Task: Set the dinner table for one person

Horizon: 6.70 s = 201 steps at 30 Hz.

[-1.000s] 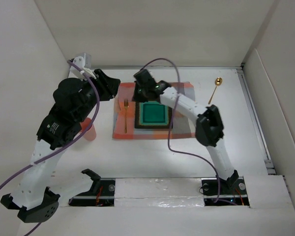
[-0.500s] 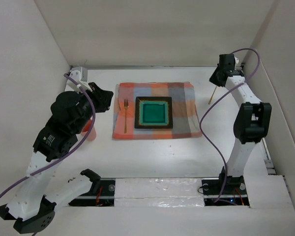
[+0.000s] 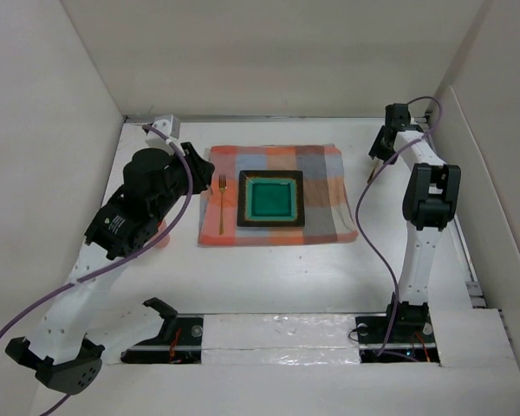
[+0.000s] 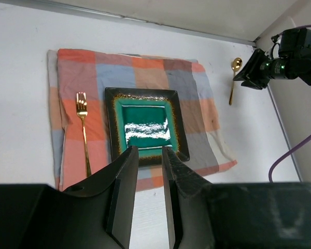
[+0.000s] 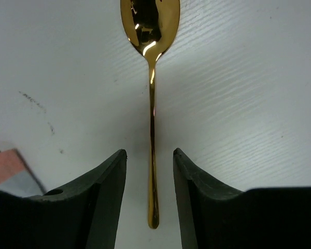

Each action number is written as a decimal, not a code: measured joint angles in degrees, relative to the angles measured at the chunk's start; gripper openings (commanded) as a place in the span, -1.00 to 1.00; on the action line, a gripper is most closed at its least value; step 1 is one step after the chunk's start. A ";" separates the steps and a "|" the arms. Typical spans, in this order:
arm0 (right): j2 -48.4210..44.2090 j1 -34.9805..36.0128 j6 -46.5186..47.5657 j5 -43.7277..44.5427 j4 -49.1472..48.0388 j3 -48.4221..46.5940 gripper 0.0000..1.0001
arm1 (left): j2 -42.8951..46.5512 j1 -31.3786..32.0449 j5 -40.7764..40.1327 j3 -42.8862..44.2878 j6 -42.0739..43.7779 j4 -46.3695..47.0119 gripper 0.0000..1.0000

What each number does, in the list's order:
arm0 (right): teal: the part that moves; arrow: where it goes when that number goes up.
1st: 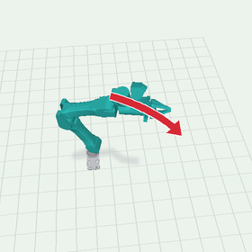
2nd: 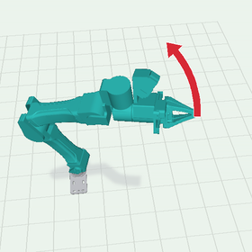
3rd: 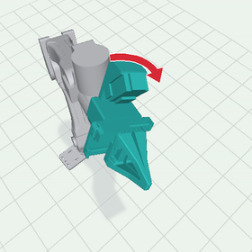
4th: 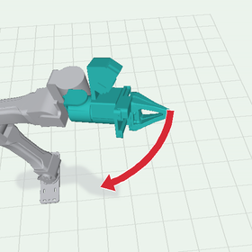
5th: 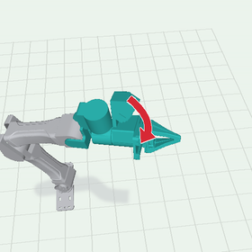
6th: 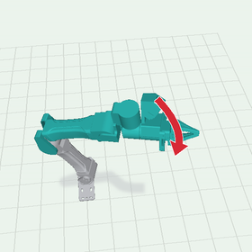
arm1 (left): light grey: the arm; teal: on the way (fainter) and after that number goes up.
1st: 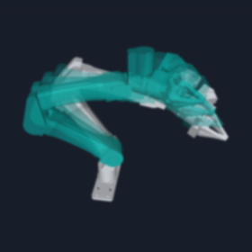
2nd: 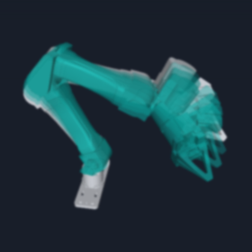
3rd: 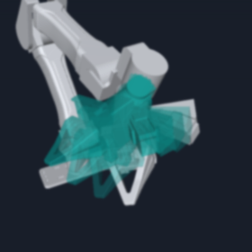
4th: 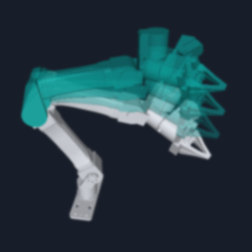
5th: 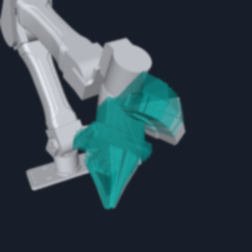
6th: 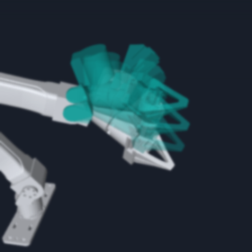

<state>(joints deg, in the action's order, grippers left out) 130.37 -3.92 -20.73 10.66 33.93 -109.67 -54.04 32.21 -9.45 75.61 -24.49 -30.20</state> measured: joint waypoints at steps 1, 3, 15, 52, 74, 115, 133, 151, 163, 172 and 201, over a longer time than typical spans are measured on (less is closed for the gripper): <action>0.68 -0.04 0.04 0.11 0.24 -0.55 -0.06 | -0.59 0.00 0.04 -0.02 0.00 0.24 -0.55; 2.01 -0.02 0.09 0.11 0.68 -1.75 -0.05 | -1.86 0.00 0.33 -0.02 0.04 0.63 -0.55; 11.93 0.22 -0.07 0.24 8.59 -17.79 -0.22 | -5.57 -1.16 0.61 0.04 2.08 1.95 -0.55; -20.00 0.39 0.55 -2.62 2.40 25.77 -1.00 | -2.47 -2.71 -2.32 -0.28 6.93 7.72 -0.54; -36.11 22.40 -0.61 -11.76 -2.27 36.81 -1.00 | -4.33 -2.71 1.92 -0.72 4.81 8.28 -0.55; -22.18 24.65 -4.72 -6.60 -5.70 35.34 -1.00 | -4.04 -2.71 1.16 -3.39 4.50 7.23 -0.55; -24.00 25.24 -3.45 -6.12 -1.75 34.64 -0.04 | -4.83 -2.71 0.85 -3.76 4.50 7.10 -0.46; -12.22 49.86 -7.82 -18.32 -2.32 -11.78 -1.00 | -2.99 -2.71 -4.09 23.78 -1.73 6.40 -0.35; 12.59 64.35 -13.84 -19.80 -0.87 -36.70 0.56 | 8.57 -2.71 -4.02 23.10 -6.56 -1.33 -0.34; 17.94 65.77 -16.94 -13.14 -1.53 -38.88 0.57 | 9.22 -2.71 0.44 17.77 -7.26 -6.54 -0.36; -22.77 24.83 -8.70 -7.48 2.47 -14.49 -1.00 | 5.01 -2.71 -0.35 7.30 -5.31 -0.70 -0.39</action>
<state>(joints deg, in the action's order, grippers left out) 107.59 20.91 -29.43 3.18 36.40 -124.16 -49.04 29.50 -9.80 82.91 -29.80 -30.89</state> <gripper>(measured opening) 0.142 0.311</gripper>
